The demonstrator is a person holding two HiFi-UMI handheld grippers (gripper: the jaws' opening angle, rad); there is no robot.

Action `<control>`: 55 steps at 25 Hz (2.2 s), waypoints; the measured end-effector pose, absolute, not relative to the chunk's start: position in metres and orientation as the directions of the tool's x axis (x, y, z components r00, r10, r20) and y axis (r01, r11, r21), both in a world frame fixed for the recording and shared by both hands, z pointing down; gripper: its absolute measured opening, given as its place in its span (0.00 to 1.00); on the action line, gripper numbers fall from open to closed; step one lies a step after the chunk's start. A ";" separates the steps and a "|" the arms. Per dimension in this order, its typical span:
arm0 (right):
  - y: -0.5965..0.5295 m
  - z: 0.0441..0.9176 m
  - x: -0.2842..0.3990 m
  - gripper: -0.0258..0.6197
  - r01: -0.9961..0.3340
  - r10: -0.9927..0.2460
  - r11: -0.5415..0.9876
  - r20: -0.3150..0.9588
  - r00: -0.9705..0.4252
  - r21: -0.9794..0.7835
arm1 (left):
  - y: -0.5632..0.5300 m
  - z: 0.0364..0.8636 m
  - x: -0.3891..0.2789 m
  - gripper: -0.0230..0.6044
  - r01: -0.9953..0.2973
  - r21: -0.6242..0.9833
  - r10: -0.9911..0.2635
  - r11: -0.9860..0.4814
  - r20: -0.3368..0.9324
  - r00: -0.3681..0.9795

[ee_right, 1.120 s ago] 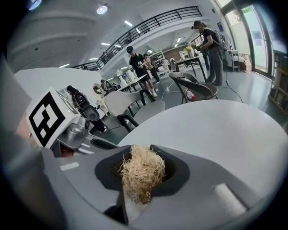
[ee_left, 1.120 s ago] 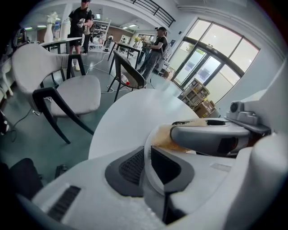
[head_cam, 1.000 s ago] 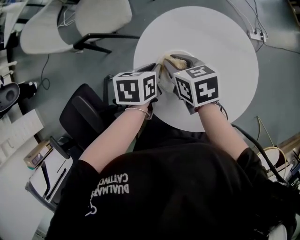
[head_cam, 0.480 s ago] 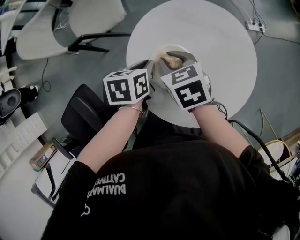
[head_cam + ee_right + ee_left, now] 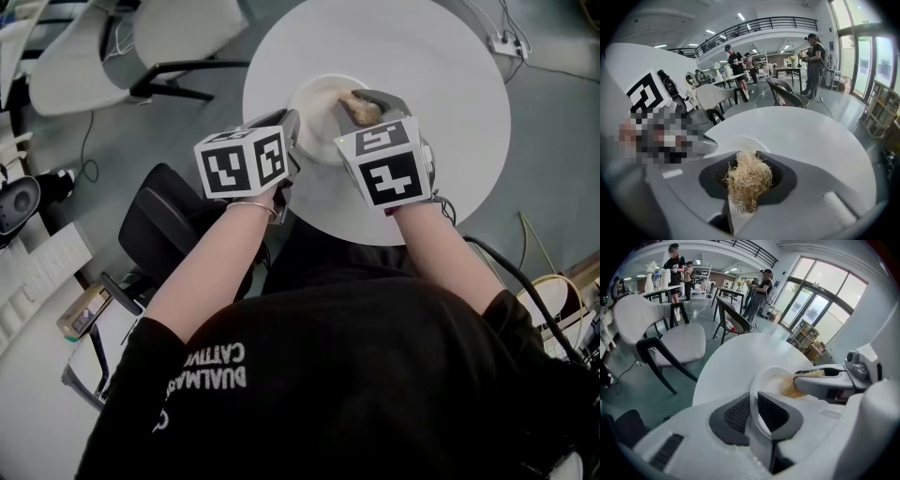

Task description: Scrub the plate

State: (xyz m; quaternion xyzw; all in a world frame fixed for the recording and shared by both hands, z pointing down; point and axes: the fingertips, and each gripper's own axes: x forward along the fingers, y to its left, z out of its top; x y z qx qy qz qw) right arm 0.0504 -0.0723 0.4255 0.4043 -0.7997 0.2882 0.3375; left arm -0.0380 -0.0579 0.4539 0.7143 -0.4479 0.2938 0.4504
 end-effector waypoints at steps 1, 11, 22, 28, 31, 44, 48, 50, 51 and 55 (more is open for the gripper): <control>-0.072 0.426 0.053 0.19 -0.846 -0.456 0.501 0.774 -0.439 -0.184 | -0.058 0.454 -0.038 0.12 -0.903 0.378 -0.376 -0.203 0.822 0.429; -0.073 0.427 0.089 0.19 -0.882 -0.485 0.430 0.774 -0.407 -0.194 | -0.058 0.455 -0.038 0.13 -0.905 0.345 -0.388 -0.248 0.821 0.419; -0.073 0.420 0.107 0.19 -0.901 -0.527 0.399 0.762 -0.377 -0.171 | -0.058 0.455 -0.037 0.13 -0.899 0.364 -0.386 -0.245 0.814 0.434; -0.073 0.418 0.116 0.19 -0.921 -0.543 0.342 0.760 -0.357 -0.189 | -0.059 0.456 -0.039 0.12 -0.893 0.406 -0.409 -0.195 0.793 0.451; -0.076 0.413 0.121 0.19 -0.929 -0.558 0.332 0.760 -0.333 -0.163 | -0.060 0.457 -0.040 0.12 -0.893 0.407 -0.423 -0.191 0.787 0.449; -0.064 0.402 0.001 0.19 -0.773 -0.432 0.479 0.655 -0.620 -0.415 | -0.059 0.454 -0.040 0.12 -0.896 0.403 -0.440 -0.188 0.781 0.443; -0.065 0.416 0.002 0.19 -0.797 -0.400 0.438 0.704 -0.587 -0.416 | -0.058 0.454 -0.041 0.12 -0.895 0.404 -0.451 -0.190 0.774 0.445; -0.062 0.421 0.000 0.19 -0.801 -0.376 0.418 0.721 -0.582 -0.428 | -0.057 0.454 -0.041 0.12 -0.892 0.411 -0.455 -0.187 0.769 0.450; -0.060 0.422 -0.002 0.19 -0.803 -0.370 0.415 0.727 -0.578 -0.428 | -0.057 0.454 -0.041 0.11 -0.890 0.417 -0.457 -0.186 0.765 0.454; -0.054 0.425 -0.006 0.19 -0.810 -0.360 0.472 0.762 -0.538 -0.349 | -0.055 0.453 -0.040 0.11 -0.885 0.424 -0.463 -0.190 0.756 0.462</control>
